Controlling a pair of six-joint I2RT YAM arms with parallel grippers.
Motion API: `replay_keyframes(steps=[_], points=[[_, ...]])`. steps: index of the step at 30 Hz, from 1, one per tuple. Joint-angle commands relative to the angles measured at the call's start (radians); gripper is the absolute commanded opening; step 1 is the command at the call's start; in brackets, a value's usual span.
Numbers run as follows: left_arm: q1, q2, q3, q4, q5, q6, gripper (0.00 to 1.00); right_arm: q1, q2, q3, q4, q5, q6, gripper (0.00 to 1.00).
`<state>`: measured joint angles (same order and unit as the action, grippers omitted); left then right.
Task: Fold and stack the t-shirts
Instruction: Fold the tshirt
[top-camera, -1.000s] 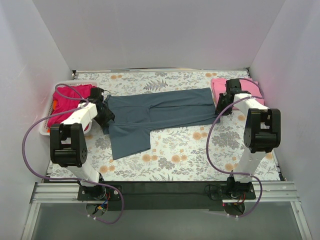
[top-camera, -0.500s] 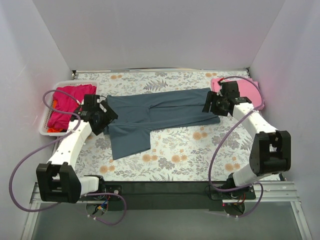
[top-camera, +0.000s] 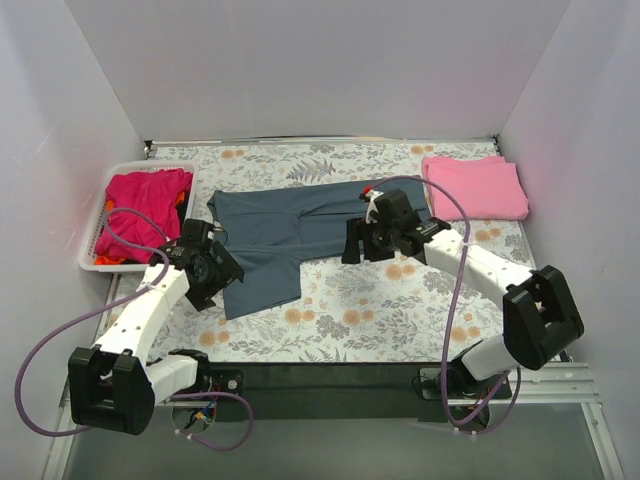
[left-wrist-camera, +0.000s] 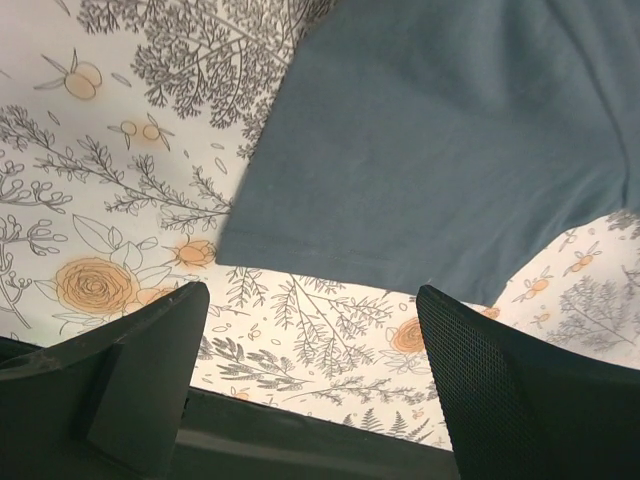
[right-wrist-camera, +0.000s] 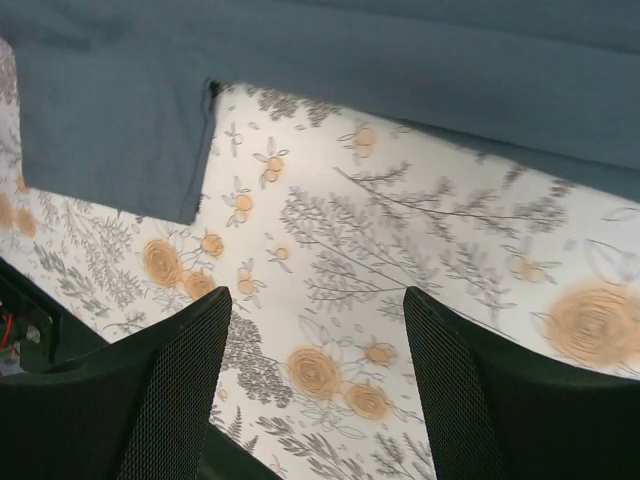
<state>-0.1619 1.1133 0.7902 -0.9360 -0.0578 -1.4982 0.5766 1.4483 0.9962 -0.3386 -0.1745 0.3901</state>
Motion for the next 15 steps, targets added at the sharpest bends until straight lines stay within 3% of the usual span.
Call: replay_keyframes(steps=[1,7,15], points=[[-0.027,-0.015,-0.023,-0.021,0.018,-0.03,0.79,0.092,0.05,-0.001,0.075,-0.037,0.058,0.64],[-0.057,0.019,-0.085,0.003,0.029,-0.048,0.79,0.213,0.155,0.053,0.108,-0.049,0.079,0.64],[-0.077,0.057,-0.124,0.043,0.039,-0.046,0.79,0.279,0.297,0.127,0.13,-0.105,0.095,0.64]])
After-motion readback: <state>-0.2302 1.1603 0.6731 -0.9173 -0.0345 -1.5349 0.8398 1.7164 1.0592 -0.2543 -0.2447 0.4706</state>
